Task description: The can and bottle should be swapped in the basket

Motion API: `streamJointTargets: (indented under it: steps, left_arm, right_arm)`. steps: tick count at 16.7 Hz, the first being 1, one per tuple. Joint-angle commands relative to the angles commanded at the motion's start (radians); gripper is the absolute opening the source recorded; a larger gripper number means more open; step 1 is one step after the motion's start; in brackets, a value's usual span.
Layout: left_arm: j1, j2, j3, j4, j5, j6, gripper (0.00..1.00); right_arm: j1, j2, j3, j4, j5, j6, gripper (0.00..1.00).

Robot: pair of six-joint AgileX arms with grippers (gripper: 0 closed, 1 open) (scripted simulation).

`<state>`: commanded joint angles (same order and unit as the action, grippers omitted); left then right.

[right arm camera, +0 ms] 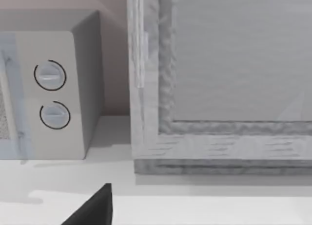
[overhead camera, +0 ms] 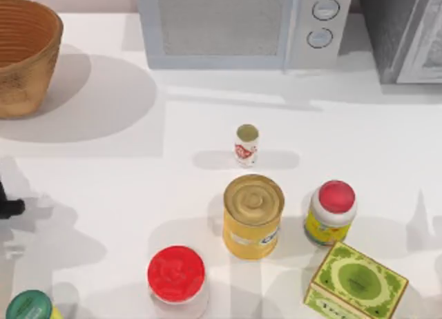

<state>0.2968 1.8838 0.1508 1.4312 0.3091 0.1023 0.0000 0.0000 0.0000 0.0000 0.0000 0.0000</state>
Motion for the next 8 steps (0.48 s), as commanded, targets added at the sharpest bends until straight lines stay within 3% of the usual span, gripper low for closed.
streamJointTargets:
  steps: [4,8]
  left_arm:
    - [0.092,-0.093,0.123,-0.143,-0.030,-0.006,0.00]
    - [0.186,-0.220,0.333,-0.410,-0.067,-0.010,0.00]
  right_arm:
    - [0.000,0.000,0.000,0.000,0.000,0.000,1.00]
    - [0.000,0.000,0.000,0.000,0.000,0.000,1.00]
